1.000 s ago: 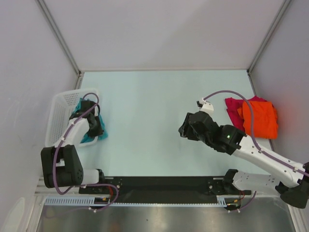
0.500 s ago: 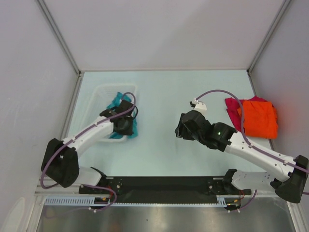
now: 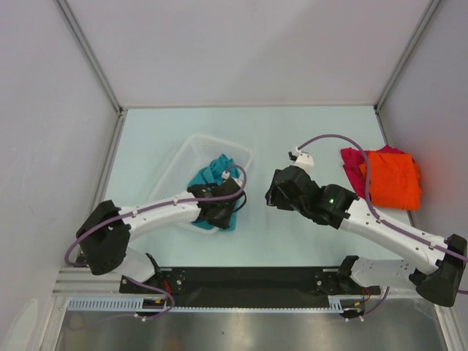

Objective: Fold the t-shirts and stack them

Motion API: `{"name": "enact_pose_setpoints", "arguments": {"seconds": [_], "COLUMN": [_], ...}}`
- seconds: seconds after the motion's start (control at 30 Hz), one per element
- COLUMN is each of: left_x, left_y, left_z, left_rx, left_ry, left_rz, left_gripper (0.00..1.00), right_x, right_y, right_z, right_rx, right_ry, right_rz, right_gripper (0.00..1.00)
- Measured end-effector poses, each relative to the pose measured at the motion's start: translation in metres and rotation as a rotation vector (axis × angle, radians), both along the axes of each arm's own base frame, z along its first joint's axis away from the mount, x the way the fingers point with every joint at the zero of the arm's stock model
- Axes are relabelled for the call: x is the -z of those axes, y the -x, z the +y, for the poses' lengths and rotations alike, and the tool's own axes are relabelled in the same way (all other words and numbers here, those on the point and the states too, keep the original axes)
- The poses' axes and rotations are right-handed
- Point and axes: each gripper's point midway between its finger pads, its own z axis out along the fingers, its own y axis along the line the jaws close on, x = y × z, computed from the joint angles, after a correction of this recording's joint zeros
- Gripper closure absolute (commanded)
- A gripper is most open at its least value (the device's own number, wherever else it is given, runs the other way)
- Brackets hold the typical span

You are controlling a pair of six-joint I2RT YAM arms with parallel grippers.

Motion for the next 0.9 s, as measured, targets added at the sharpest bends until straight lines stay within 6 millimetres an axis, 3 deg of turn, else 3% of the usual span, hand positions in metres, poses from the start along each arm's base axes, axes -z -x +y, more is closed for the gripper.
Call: {"name": "enact_pose_setpoints", "arguments": {"seconds": [0.13, 0.37, 0.7, 0.9], "left_x": [0.014, 0.014, 0.015, 0.020], "left_y": [0.031, 0.075, 0.092, 0.090], "left_z": [-0.027, -0.067, -0.069, -0.067], "left_rx": [0.125, 0.267, 0.281, 0.213], "left_ry": [-0.037, -0.003, 0.083, 0.212], "left_rz": [0.013, 0.019, 0.021, 0.057], "left_gripper": [1.00, 1.00, 1.00, 1.00], "right_x": [-0.005, -0.028, -0.032, -0.031], "right_y": [-0.003, -0.004, -0.004, -0.004], "right_z": [-0.005, -0.021, -0.031, -0.031], "right_rx": [0.033, 0.082, 0.115, 0.117], "right_ry": [0.000, -0.020, -0.008, -0.008], "right_rz": [-0.015, -0.075, -0.083, -0.082], "right_gripper": [0.51, 0.51, 0.51, 0.52]}}
